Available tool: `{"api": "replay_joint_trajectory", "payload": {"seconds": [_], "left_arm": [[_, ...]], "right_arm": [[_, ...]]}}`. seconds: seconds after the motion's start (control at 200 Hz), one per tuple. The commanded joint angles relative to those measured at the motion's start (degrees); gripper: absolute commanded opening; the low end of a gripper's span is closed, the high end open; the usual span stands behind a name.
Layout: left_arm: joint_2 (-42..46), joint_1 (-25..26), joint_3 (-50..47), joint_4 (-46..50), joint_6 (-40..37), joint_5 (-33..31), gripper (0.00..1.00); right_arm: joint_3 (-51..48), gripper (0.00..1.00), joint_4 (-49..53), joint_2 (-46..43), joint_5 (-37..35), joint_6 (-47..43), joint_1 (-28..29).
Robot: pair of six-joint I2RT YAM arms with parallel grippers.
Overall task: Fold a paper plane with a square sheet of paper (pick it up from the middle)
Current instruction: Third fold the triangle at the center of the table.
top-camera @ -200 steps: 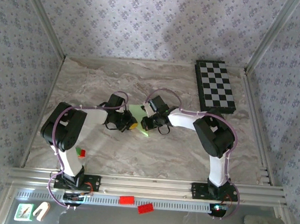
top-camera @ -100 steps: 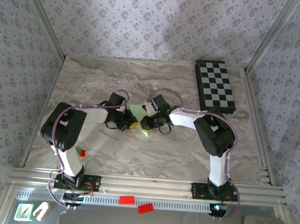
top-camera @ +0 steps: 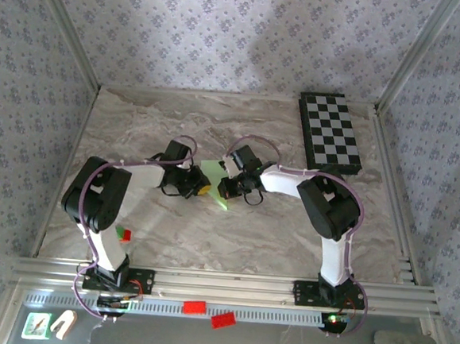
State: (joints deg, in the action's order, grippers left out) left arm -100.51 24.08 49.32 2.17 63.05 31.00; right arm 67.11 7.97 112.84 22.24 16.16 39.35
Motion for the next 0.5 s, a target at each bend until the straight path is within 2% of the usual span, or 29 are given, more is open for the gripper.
{"api": "replay_joint_trajectory", "payload": {"seconds": [0.0, 0.495], "left_arm": [[1.55, -0.34, 0.71, 1.17, -1.01, 0.34, 0.13], [0.75, 2.2, 0.14, -1.82, -1.79, 3.03, 0.13]], "right_arm": [[0.74, 0.03, 2.5, 1.77, -2.99, 1.32, -0.4], [0.67, 0.02, 2.94, 2.12, -3.91, 2.03, -0.42]]}}
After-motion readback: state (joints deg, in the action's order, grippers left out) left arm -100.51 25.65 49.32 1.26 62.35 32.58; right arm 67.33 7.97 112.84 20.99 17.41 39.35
